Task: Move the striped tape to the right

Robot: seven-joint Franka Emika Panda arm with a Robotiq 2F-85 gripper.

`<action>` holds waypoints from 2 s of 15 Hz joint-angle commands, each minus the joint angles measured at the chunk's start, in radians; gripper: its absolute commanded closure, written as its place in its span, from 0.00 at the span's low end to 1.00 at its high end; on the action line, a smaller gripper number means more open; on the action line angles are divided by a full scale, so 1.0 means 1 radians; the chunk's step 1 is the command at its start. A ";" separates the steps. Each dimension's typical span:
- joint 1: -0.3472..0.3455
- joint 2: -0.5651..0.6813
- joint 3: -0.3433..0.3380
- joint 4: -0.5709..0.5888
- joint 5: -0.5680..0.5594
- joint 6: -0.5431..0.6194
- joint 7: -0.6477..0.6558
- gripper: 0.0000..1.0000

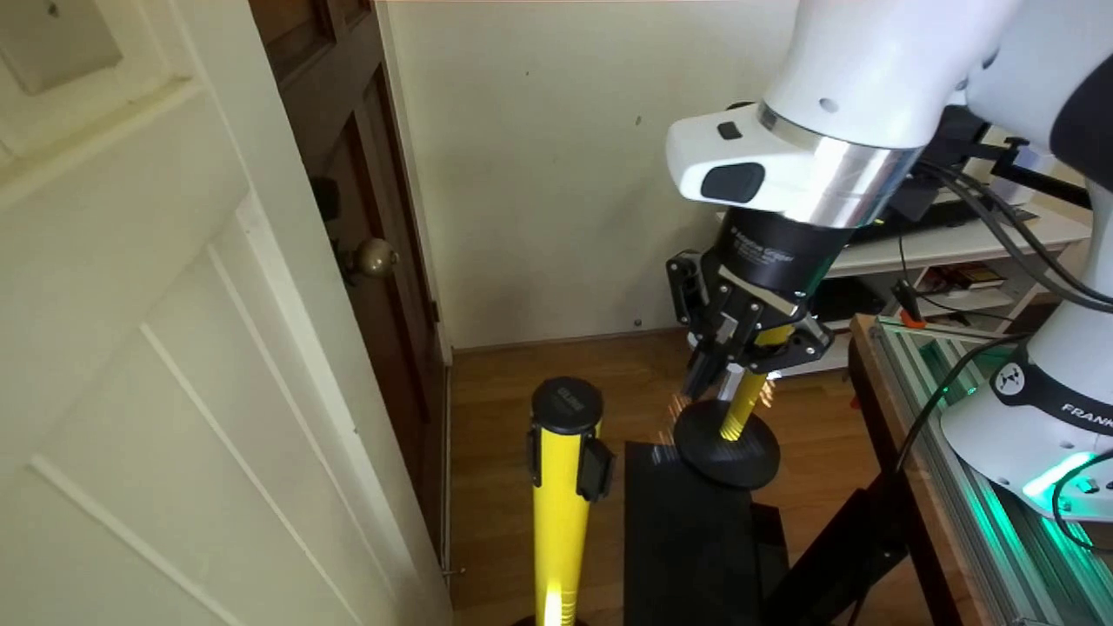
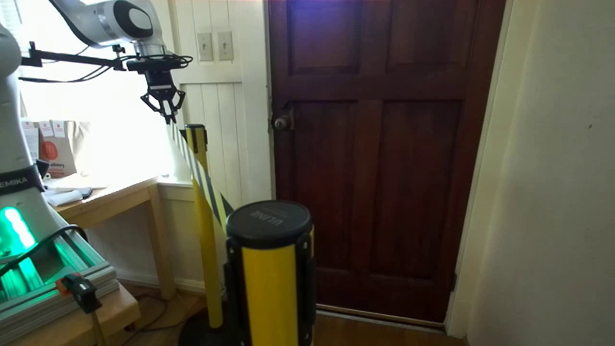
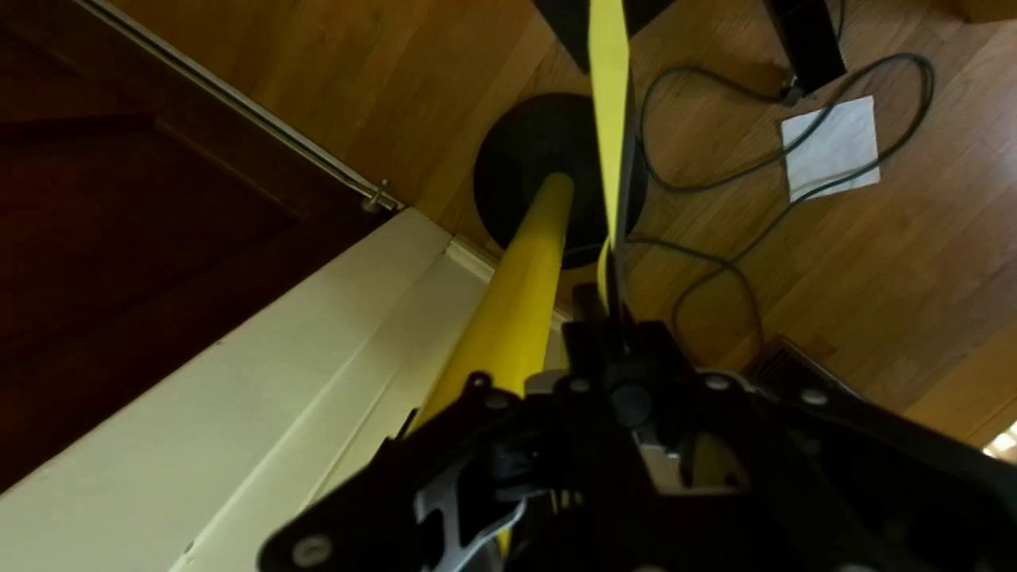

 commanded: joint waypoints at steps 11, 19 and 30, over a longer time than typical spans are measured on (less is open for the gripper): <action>-0.083 -0.225 -0.243 -0.171 -0.202 -0.011 -0.179 0.95; -0.213 -0.076 -0.454 -0.174 -0.217 0.113 -0.580 0.95; -0.379 0.246 -0.584 -0.179 -0.005 0.408 -0.979 0.81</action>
